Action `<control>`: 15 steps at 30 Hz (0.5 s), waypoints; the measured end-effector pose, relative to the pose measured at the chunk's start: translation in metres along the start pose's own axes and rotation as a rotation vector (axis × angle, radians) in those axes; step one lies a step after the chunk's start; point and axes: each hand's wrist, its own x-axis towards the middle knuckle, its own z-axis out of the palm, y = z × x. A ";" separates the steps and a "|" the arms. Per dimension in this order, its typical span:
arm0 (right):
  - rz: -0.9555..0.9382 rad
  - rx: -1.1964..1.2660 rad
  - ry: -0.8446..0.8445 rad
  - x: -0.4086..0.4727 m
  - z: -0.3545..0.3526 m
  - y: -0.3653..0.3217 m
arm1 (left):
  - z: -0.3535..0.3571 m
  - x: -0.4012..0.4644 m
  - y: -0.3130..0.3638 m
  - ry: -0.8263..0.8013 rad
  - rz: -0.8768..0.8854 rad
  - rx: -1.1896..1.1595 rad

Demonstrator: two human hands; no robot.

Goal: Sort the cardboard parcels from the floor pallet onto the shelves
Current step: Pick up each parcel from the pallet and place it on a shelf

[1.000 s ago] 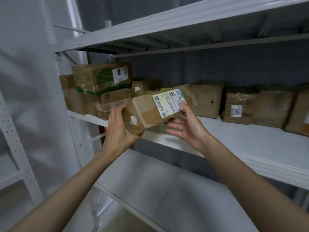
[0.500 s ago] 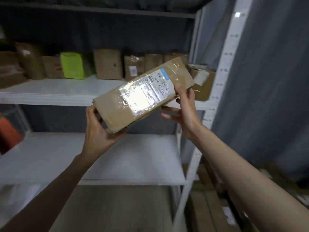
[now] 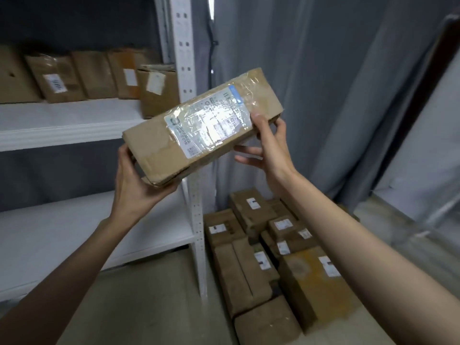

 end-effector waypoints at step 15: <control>0.080 -0.022 0.222 -0.030 -0.279 -0.019 | 0.246 -0.046 0.129 -0.234 -0.132 -0.033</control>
